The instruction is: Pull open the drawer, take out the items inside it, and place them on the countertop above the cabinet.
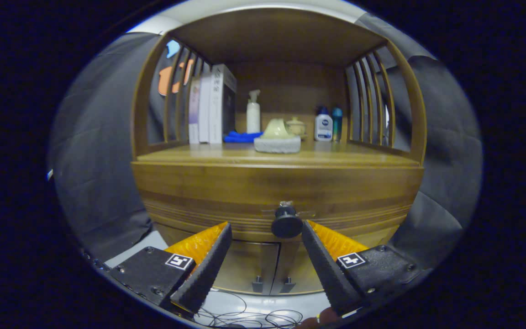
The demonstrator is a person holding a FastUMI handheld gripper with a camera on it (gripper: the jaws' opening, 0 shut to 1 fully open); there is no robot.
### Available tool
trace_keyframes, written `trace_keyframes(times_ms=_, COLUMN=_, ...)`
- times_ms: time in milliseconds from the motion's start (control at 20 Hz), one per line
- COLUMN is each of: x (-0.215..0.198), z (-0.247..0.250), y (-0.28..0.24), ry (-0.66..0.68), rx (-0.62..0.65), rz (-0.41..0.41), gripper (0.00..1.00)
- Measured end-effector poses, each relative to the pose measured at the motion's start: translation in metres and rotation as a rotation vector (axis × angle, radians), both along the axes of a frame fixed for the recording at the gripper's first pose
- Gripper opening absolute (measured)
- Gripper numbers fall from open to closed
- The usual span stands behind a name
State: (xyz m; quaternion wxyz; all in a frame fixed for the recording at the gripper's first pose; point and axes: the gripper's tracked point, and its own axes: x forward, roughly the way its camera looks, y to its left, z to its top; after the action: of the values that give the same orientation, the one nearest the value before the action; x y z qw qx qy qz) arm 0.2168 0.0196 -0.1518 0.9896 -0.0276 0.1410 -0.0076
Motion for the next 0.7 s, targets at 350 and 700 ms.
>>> trace_keyframes(times_ms=350, x=-0.087, z=0.065, y=0.007, ry=-0.088, rx=0.025, rz=0.011, gripper=1.0)
trace_keyframes(times_ms=700, x=-0.169, z=0.099, y=0.006, ry=-0.175, rx=0.05, rz=0.027, gripper=0.99)
